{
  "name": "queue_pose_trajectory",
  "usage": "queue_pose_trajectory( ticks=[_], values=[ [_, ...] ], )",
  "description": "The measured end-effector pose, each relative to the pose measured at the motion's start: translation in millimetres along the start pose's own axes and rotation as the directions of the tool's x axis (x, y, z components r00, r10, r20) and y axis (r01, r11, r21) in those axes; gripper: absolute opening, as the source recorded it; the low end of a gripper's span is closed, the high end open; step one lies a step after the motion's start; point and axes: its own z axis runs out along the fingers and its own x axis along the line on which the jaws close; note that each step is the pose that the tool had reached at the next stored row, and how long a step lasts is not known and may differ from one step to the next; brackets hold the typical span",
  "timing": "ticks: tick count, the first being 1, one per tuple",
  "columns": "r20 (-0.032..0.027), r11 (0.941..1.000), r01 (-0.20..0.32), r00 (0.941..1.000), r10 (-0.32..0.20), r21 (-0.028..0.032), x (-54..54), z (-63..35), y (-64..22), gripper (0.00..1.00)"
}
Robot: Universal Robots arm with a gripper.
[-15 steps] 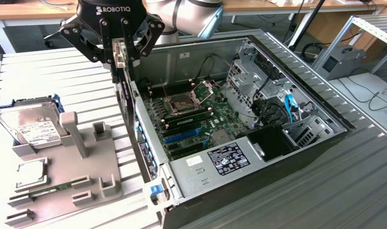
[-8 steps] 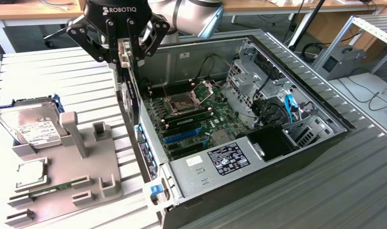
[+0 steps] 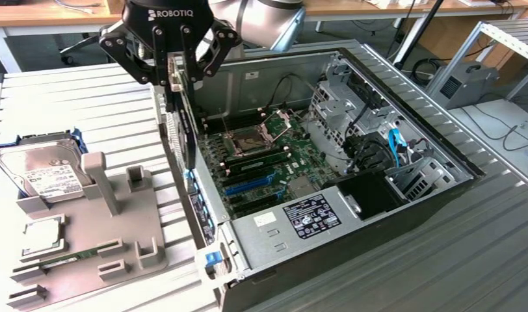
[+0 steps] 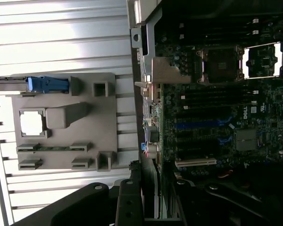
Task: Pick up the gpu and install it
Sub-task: 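Pick up the gpu and move the gpu toward the slot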
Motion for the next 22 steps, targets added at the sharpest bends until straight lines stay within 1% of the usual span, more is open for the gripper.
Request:
queue_pose_trajectory(
  ticks=[22],
  values=[
    [0.0001, 1.0000, 0.000, 1.0000, 0.000, 0.0014, -16.5, 2.0, 1.4, 0.29]
  ],
)
